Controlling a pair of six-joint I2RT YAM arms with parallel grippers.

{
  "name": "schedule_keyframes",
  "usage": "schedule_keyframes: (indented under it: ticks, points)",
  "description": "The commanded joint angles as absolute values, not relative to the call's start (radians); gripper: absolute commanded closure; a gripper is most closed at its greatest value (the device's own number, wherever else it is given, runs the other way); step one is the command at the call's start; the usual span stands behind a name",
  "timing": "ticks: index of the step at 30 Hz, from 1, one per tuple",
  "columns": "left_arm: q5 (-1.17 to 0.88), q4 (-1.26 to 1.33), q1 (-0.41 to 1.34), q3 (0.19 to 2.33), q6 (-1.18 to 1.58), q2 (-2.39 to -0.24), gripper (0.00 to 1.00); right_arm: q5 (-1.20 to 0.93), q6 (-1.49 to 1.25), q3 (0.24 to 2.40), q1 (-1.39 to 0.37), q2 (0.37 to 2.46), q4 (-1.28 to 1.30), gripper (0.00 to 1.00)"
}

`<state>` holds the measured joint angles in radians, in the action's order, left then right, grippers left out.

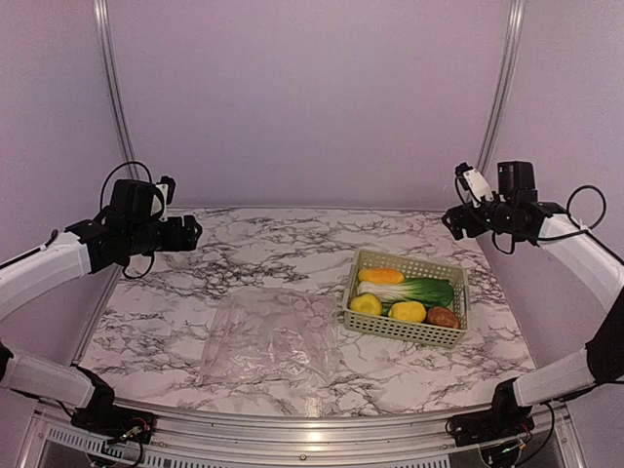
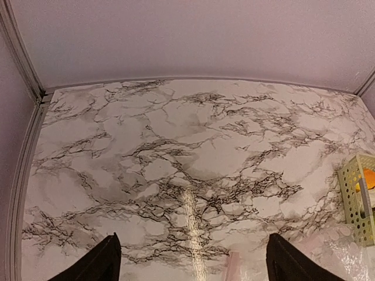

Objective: Place the food in the zip-top bag and seal the zipper
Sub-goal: Adjust the bin at the center of the board.

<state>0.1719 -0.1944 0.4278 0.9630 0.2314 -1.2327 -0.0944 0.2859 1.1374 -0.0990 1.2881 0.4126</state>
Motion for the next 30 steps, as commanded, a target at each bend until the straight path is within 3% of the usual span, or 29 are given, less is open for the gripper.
schedule_keyframes:
  ticks: [1,7,17,26,30]
  points:
    - [0.069,-0.260,0.421,0.911,0.289,-1.174,0.11,-0.224,0.428,1.140,-0.066,1.242,0.533,0.04]
    - [-0.017,-0.258,0.424,0.862,0.364,-1.144,0.14,-0.412,0.658,1.142,-0.069,1.211,0.723,0.09]
    - [-0.079,-0.223,0.582,0.987,0.423,-1.301,0.22,-0.496,0.882,1.151,-0.175,1.214,0.910,0.38]
    - [-0.056,-0.217,0.747,1.107,0.472,-1.475,0.23,-0.439,0.880,1.320,-0.183,1.509,0.966,0.55]
    - [-0.067,-0.169,0.762,1.079,0.551,-1.516,0.24,-0.408,0.876,1.399,-0.164,1.630,0.966,0.56]
